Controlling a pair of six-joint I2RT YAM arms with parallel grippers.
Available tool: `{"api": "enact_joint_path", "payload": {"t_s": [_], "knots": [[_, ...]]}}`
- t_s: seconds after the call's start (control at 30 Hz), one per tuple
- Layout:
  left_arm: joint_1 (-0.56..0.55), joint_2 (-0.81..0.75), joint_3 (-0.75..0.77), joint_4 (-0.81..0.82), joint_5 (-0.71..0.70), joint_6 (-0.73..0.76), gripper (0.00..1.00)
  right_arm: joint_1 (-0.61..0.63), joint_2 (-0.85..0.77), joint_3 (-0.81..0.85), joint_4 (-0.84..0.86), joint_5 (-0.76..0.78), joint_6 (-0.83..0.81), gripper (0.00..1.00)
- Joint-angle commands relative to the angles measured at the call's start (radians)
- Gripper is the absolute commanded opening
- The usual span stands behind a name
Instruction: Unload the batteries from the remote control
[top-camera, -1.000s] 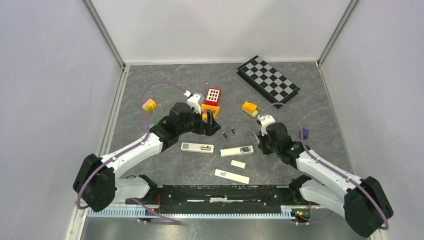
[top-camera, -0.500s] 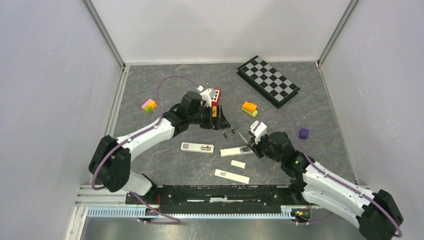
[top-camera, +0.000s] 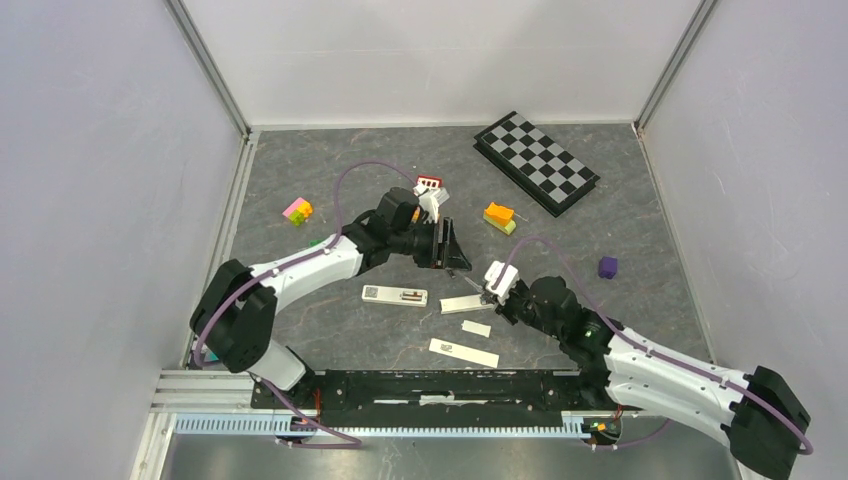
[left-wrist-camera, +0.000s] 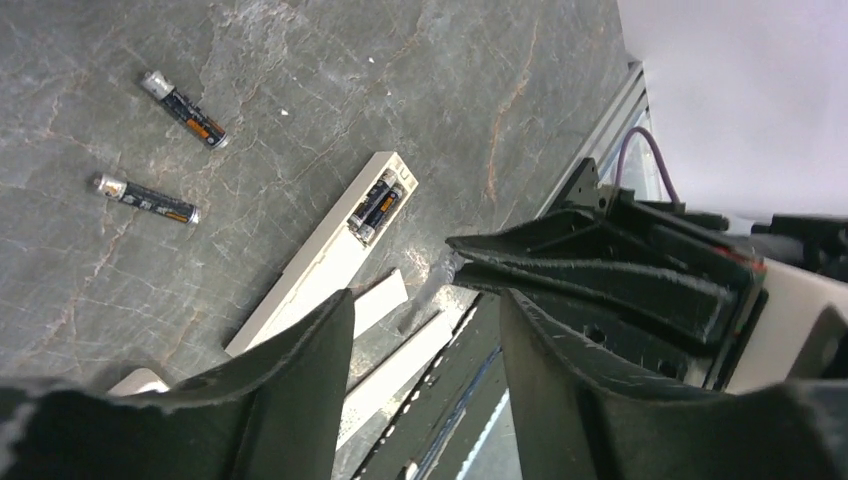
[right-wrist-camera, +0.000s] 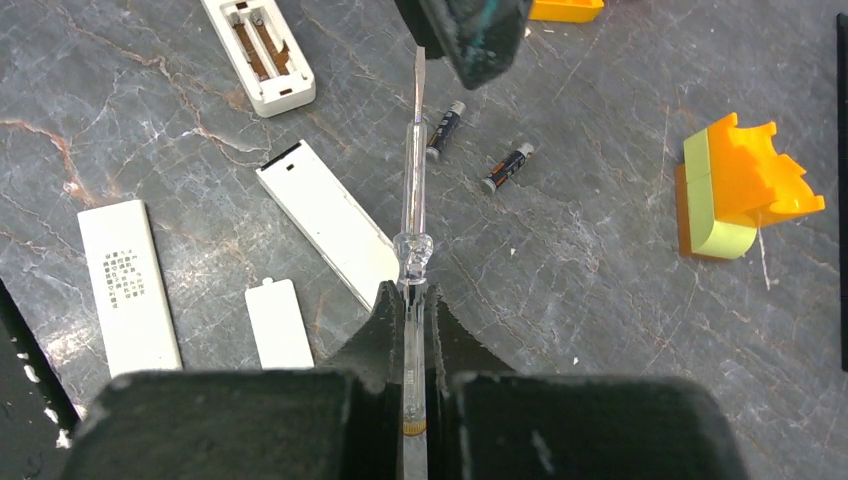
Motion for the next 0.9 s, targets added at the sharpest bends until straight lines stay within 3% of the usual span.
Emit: {"api": "enact_joint_path", "payload": {"t_s": [0.0, 0.1, 0.37, 0.57, 0.8, 0.87], "knots": [[-0.007, 0.030, 0.024, 0.059, -0.013, -0.158, 0.58, 0.036, -0.031, -0.015, 0.085, 0.075, -0.074, 0.00], [-0.015, 0.040, 0.026, 0.087, -0.009, -0.179, 0.51, 0.046, -0.028, -0.016, 0.087, 0.105, -0.074, 0.00], [-0.017, 0.041, 0.036, 0.072, 0.014, -0.164, 0.49, 0.061, -0.016, -0.023, 0.092, 0.133, -0.049, 0.00], [-0.020, 0.051, 0.041, 0.062, 0.020, -0.153, 0.30, 0.066, -0.015, -0.023, 0.098, 0.144, -0.037, 0.00], [-0.027, 0.057, 0.048, 0.050, 0.017, -0.139, 0.31, 0.067, -0.017, -0.023, 0.097, 0.158, -0.022, 0.00], [-0.028, 0.058, 0.049, 0.047, 0.015, -0.133, 0.22, 0.069, -0.017, -0.024, 0.098, 0.158, -0.020, 0.00]]}}
